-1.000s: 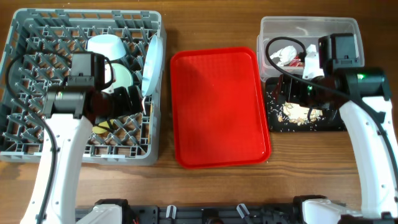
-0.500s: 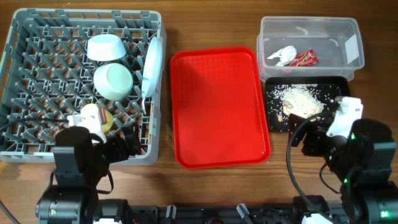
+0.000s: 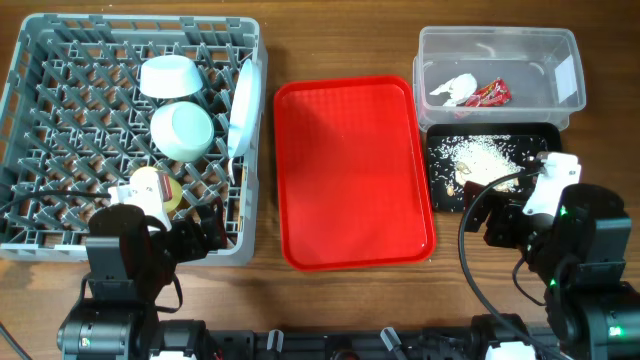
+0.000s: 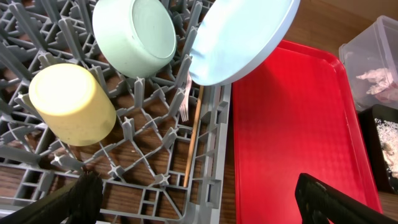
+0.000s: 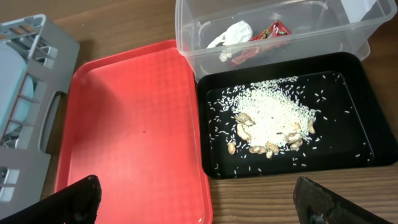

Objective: Sort waste into correct bins and load items into the dishwasher rack

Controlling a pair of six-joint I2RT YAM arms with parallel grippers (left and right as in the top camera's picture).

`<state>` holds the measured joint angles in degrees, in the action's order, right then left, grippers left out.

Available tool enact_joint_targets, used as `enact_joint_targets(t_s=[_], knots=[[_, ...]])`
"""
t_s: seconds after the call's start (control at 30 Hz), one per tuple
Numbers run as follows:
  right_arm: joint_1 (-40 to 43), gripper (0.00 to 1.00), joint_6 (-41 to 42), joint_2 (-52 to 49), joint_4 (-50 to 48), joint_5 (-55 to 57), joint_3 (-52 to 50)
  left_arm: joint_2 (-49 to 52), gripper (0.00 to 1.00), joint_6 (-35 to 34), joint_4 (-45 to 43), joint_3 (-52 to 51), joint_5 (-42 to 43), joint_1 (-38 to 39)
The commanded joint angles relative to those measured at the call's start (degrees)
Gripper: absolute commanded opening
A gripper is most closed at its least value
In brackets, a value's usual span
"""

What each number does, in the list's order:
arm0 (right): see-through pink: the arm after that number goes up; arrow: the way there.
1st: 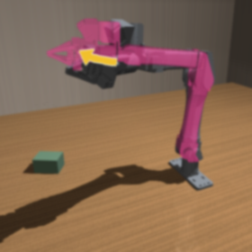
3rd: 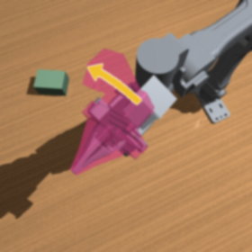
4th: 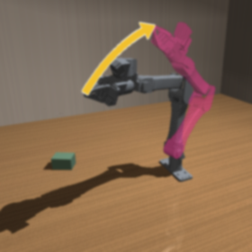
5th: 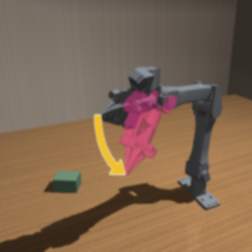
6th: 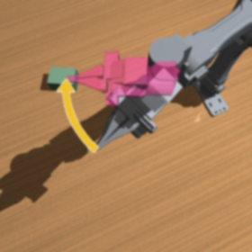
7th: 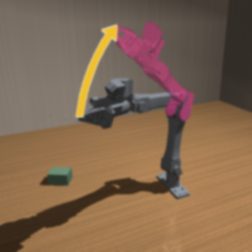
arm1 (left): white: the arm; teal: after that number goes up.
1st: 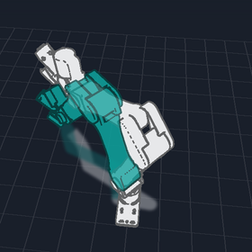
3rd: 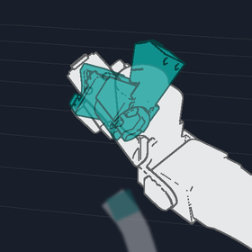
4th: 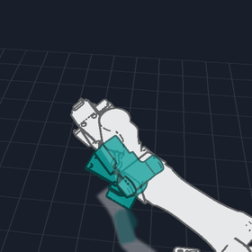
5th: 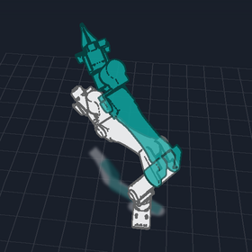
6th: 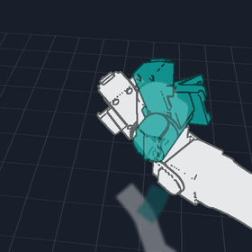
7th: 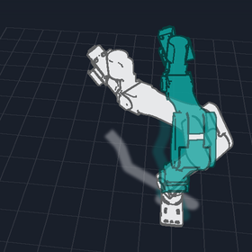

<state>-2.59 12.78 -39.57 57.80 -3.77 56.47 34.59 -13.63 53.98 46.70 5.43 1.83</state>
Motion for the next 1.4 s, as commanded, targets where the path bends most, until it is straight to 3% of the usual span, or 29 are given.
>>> enact_joint_targets(t_s=[0.0, 0.27, 0.47, 0.63, 0.93, 1.1, 1.2, 1.23, 1.37], knots=[[-0.2, 1.0, 0.9, -0.5, 0.1, 1.2, -0.6, -0.1, 1.0, 1.2, 0.1, -0.4, 0.3, 0.2], [-0.2, 1.0, -2.4, 9.1, -3.4, 1.3, -4.8, -0.1, 1.0, 1.2, 0.1, -0.4, 0.3, 0.2], [-0.2, 1.0, -3.6, 25.4, -19.1, -2.7, -22.2, -0.1, 1.0, 1.2, 0.1, -0.4, 0.3, 0.2], [-1.0, 1.0, -3.8, 37.2, -40.3, -4.0, -36.6, -0.1, 1.0, 1.2, 0.1, -0.4, 0.3, 0.2], [-1.9, 1.0, -3.8, 39.4, -63.9, -2.1, -52.1, -0.1, 1.0, 1.2, 0.1, -0.4, 0.3, 0.2], [-1.9, 1.0, -8.7, 39.4, -66.6, -2.1, -56.2, -0.1, 1.0, 1.2, 0.1, -0.4, 0.3, 0.2], [-1.9, 1.0, -12.2, 39.4, -63.4, -2.1, -56.2, -0.1, 1.0, 1.2, 0.1, -0.4, 0.3, 0.2], [-1.9, 1.0, -12.2, 39.4, -58.0, -2.1, -56.2, -0.1, 1.0, 1.2, 0.1, -0.4, 0.3, 0.2], [-1.9, 1.0, -12.4, 39.1, -58.1, -1.8, -56.2, -0.1, 1.0, 1.2, 0.1, -0.4, 0.3, 0.2]])
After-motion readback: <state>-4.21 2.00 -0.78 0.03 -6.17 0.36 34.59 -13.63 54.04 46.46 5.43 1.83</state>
